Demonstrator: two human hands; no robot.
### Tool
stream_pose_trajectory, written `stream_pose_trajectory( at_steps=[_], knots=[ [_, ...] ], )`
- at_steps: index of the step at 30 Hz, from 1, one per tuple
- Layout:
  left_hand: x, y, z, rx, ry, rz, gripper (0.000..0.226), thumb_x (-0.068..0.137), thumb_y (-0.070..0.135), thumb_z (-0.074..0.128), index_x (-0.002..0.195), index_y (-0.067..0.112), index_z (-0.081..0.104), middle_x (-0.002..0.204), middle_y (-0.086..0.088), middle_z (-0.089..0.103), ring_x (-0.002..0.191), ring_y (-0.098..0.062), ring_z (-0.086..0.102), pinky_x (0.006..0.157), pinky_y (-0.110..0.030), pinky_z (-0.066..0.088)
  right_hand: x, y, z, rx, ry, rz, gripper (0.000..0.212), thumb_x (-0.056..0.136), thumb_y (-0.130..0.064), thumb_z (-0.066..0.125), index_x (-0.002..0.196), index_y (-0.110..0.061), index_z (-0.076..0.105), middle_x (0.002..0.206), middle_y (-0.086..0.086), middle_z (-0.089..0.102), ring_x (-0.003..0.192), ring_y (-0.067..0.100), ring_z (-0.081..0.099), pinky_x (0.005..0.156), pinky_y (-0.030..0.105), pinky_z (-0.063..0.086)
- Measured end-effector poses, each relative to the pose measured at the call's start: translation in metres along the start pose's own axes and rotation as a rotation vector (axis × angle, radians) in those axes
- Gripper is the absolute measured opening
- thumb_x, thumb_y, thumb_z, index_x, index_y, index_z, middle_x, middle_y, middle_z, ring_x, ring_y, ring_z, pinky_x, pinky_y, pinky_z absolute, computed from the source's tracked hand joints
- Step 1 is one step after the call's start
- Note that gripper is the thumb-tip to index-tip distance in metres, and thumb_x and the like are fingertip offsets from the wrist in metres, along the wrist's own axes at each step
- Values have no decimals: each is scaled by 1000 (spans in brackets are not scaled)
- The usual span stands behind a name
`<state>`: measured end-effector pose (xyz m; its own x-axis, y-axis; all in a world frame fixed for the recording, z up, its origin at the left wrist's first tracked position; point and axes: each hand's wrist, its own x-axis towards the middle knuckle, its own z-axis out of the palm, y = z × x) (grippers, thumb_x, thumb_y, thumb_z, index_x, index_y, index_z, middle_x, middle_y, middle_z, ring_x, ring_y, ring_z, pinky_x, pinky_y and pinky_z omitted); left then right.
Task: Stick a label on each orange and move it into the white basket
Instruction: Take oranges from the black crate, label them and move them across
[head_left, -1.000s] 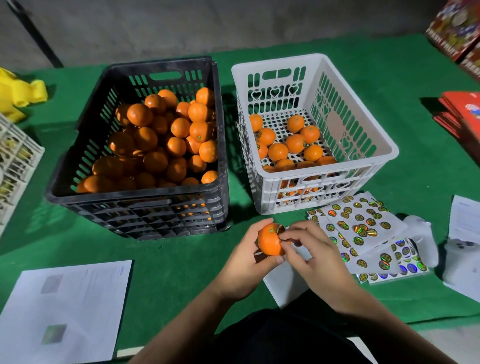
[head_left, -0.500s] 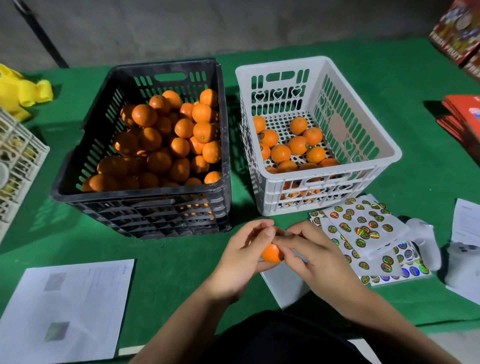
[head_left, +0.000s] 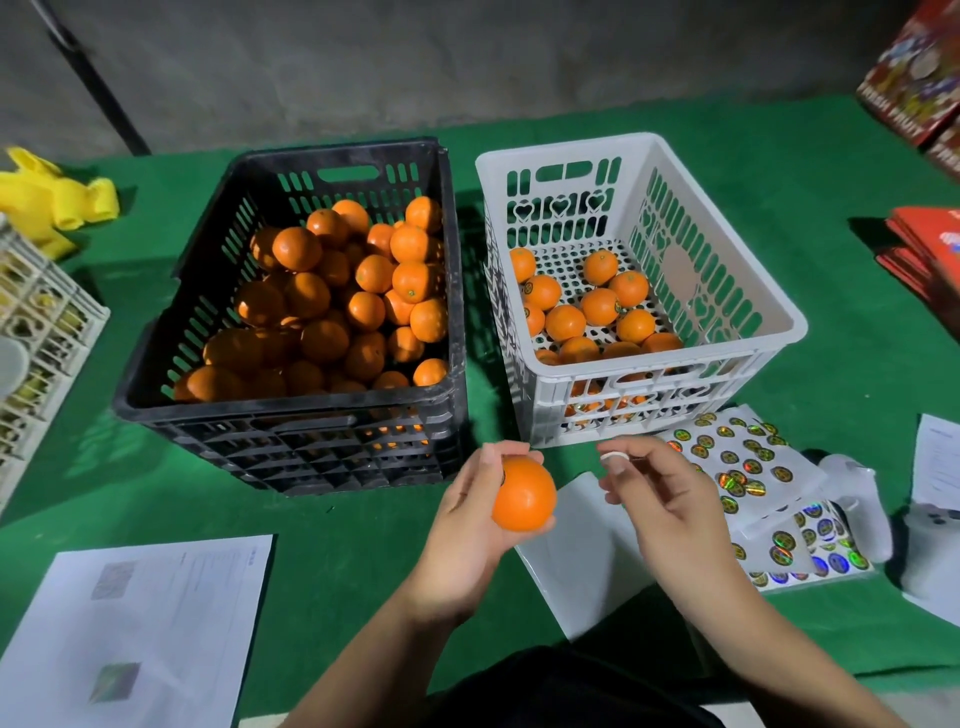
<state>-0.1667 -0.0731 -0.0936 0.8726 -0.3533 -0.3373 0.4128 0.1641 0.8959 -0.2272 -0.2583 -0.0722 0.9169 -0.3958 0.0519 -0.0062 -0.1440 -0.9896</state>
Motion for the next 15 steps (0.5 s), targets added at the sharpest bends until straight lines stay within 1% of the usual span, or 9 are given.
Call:
stream_pose_trajectory(
  at_steps=[2,4,5,6,8,10,12,14,15],
  knots=[
    [2,4,0,11,-28,14,58,93,67,61,129,22,66,133,-4,64,117,-33,66,94,-56,59,20,-10,-3,-28,14,-69,27,103,-11,62,102,-36,74,89,-1,71,78,28,64,75,38,53],
    [5,8,2,75,-45,41,57,90,67,64,129,25,68,130,0,65,115,-28,66,97,-58,58,48,-21,-4,-85,22,-184,17,103,-17,61,105,-28,73,91,-11,70,80,12,63,74,26,50],
    [7,12,5,99,-58,46,60,86,71,67,128,28,69,130,3,65,116,-28,66,98,-55,58,66,-26,-4,-127,27,-244,13,104,-19,60,107,-24,72,92,-12,69,82,8,61,74,21,47],
    [8,16,9,123,-73,55,64,81,75,70,128,31,69,129,5,65,118,-28,65,98,-51,59,85,-29,-4,-177,30,-295,12,104,-20,59,107,-21,71,95,-10,68,84,7,60,74,19,45],
    [12,26,18,154,-113,84,68,75,78,73,128,35,69,129,8,66,121,-27,64,100,-46,58,127,-33,-1,-306,25,-358,13,105,-21,58,109,-15,70,102,-1,67,91,11,59,77,23,44],
    [18,40,25,169,-170,114,58,79,71,74,129,42,69,133,12,65,127,-22,61,107,-44,52,165,-31,1,-472,9,-369,19,106,-23,58,111,-10,71,107,6,65,98,17,59,79,29,45],
    [28,62,33,242,-246,184,49,82,55,75,130,51,66,135,19,65,128,-9,60,109,-30,49,190,-20,2,-576,3,-327,24,106,-25,58,109,-7,72,105,9,66,98,20,58,81,32,45],
    [44,86,44,370,-282,275,50,84,45,76,131,55,64,133,27,63,122,4,61,99,-12,48,204,-8,1,-525,76,-245,26,106,-27,56,97,-9,72,88,3,65,81,18,57,72,34,42],
    [55,96,51,415,-272,318,51,86,42,77,134,51,65,130,26,64,118,6,61,94,-9,48,209,-3,-1,-467,145,-199,28,106,-28,55,89,-11,69,77,-1,62,71,15,54,67,33,38]
  ],
)
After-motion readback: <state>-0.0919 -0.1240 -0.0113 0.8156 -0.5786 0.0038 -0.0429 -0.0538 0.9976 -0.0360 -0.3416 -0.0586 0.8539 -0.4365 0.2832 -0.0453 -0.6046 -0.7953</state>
